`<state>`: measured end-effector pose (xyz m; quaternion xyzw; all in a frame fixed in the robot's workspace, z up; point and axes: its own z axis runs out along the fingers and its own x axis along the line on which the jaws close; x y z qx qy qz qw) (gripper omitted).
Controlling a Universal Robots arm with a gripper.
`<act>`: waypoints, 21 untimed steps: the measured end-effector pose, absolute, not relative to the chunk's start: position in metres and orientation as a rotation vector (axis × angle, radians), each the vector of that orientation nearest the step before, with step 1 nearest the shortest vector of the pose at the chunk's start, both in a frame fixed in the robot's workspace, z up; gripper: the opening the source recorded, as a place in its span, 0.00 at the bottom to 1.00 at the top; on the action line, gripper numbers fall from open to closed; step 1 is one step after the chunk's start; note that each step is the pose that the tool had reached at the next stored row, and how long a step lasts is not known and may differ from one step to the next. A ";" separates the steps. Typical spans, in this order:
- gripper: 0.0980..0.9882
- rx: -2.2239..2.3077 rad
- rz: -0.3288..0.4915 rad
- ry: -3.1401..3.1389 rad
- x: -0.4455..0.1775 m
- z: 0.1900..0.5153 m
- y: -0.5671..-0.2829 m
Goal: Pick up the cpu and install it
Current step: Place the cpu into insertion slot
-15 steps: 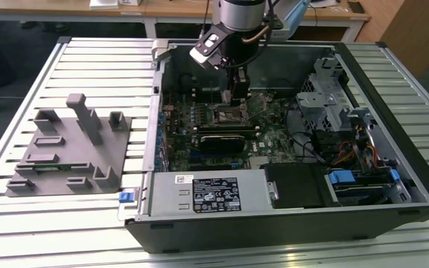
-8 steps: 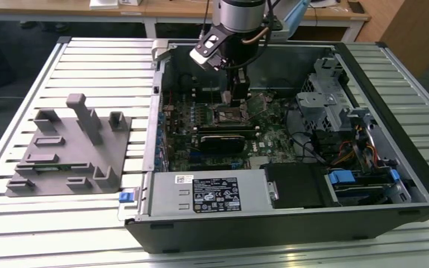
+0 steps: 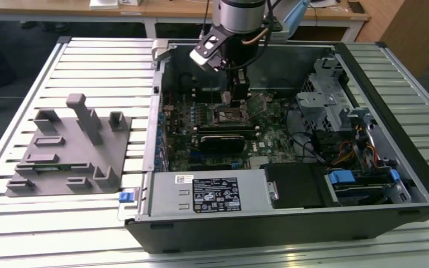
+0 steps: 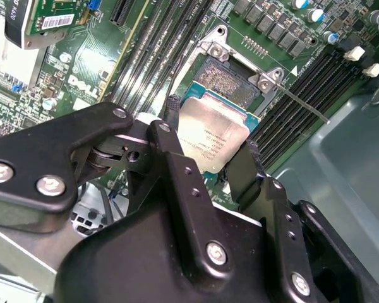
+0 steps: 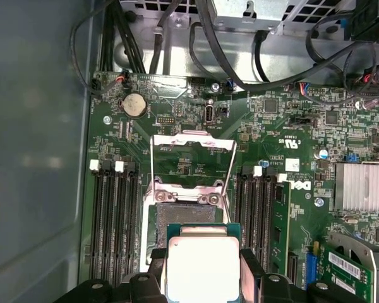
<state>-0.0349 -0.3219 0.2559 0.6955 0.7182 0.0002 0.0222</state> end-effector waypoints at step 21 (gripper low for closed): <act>0.50 2.155 0.000 2.225 -0.035 0.252 -0.322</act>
